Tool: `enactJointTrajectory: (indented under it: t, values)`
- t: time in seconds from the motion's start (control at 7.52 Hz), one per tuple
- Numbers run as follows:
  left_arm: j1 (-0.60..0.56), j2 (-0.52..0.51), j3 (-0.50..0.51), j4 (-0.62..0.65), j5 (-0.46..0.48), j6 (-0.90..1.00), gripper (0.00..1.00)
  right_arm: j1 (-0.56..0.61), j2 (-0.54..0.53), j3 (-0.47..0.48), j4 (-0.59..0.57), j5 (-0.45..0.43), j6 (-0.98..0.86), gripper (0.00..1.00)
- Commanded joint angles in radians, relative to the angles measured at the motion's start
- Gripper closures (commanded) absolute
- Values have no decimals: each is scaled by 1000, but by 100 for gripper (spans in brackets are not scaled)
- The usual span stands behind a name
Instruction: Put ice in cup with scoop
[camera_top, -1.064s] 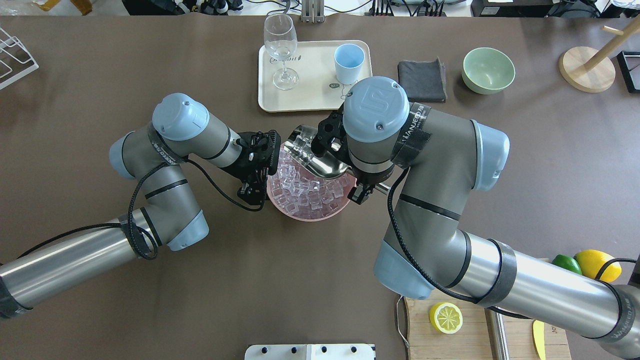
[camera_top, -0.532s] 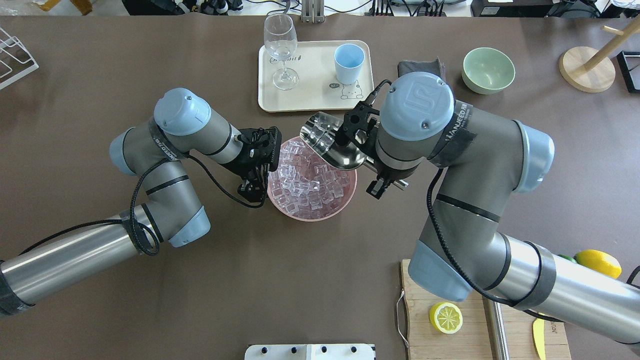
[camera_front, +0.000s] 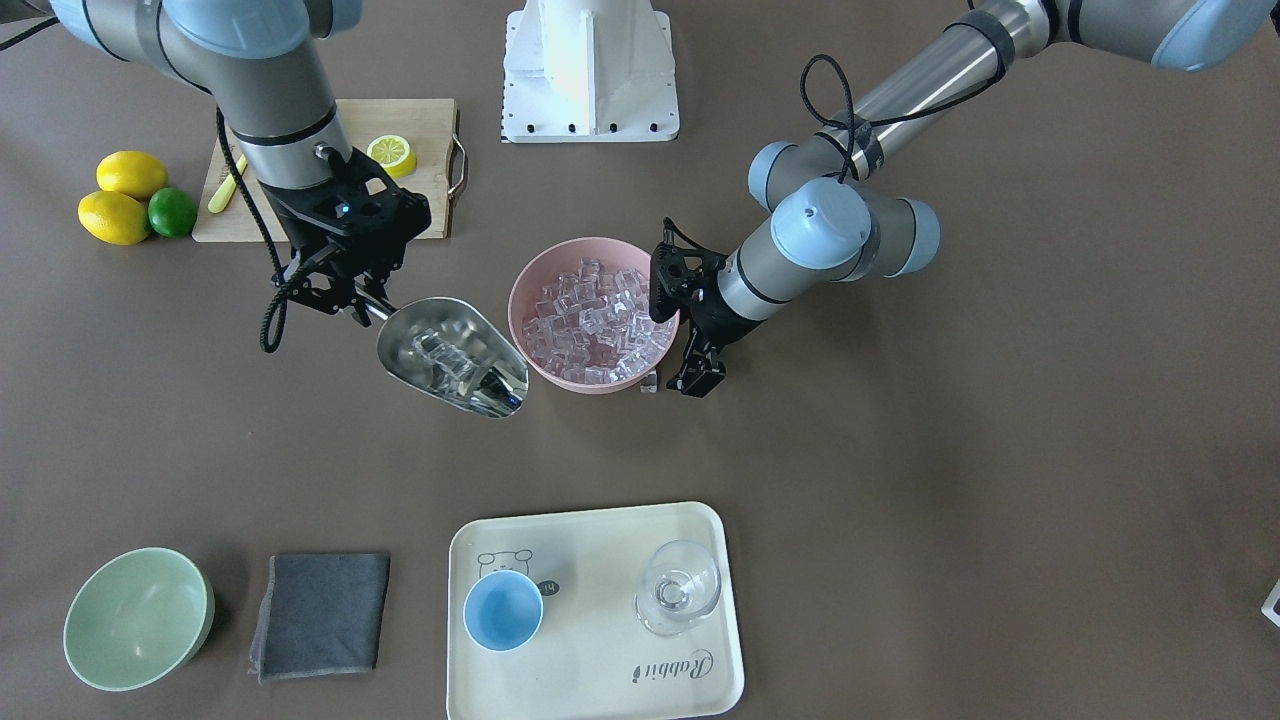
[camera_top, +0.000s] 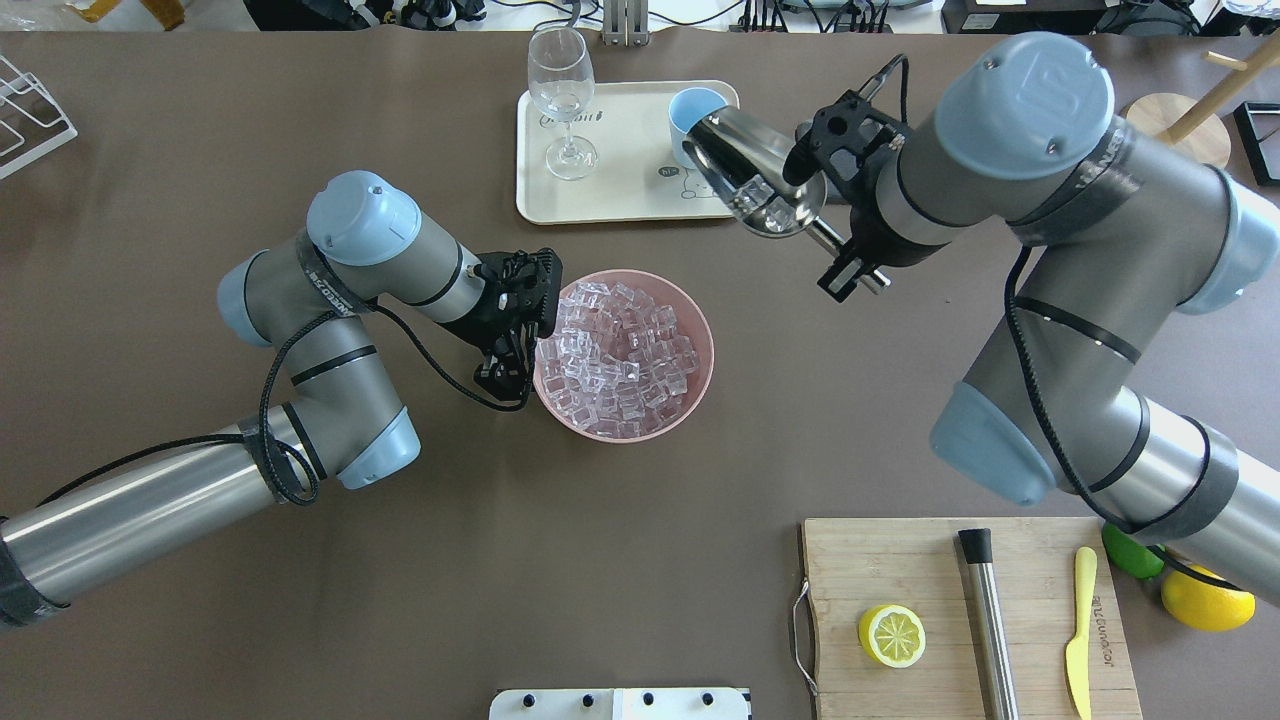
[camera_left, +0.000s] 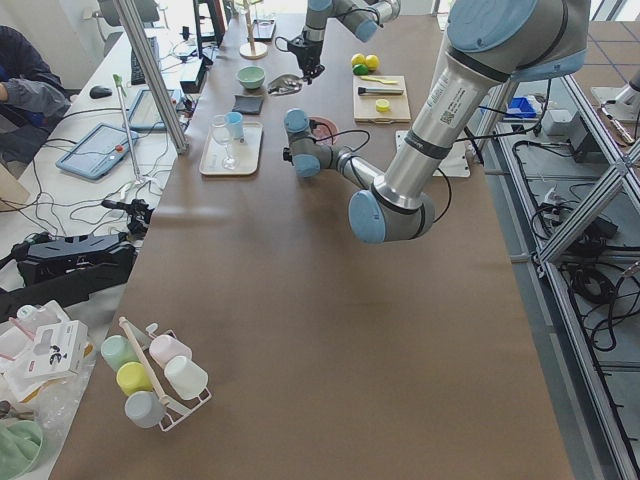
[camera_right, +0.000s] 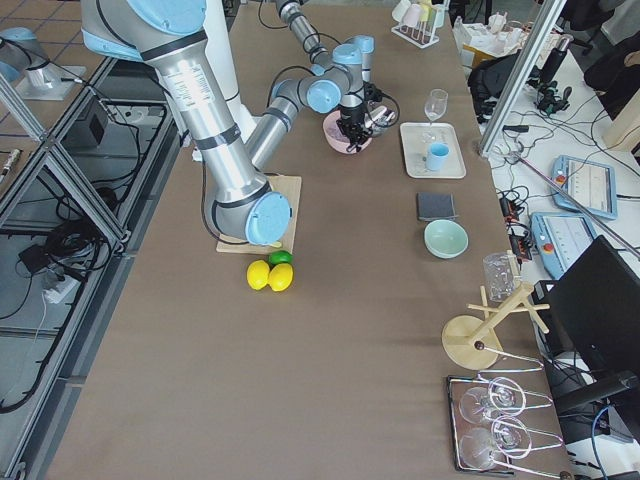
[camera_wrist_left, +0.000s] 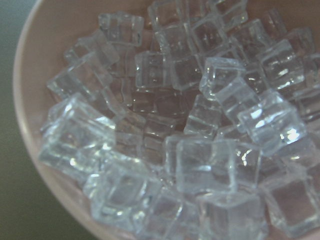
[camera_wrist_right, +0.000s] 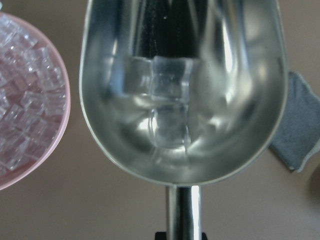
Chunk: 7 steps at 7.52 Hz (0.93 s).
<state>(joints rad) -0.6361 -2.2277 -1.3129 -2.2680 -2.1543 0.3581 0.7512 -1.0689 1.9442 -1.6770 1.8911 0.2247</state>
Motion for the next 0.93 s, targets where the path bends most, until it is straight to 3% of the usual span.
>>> enactJointTrajectory:
  t: [0.0,0.4,0.8]
  values:
    - [-69,26,-14,1,-21,-4,2,114,-10,-54,141,29,62,100]
    - [-164,100,-98,42,-22,-2,2,175,16,-175,107,155,61,100]
    - [-267,186,-251,318,-10,-1,2,211,215,-385,-163,297,59,100]
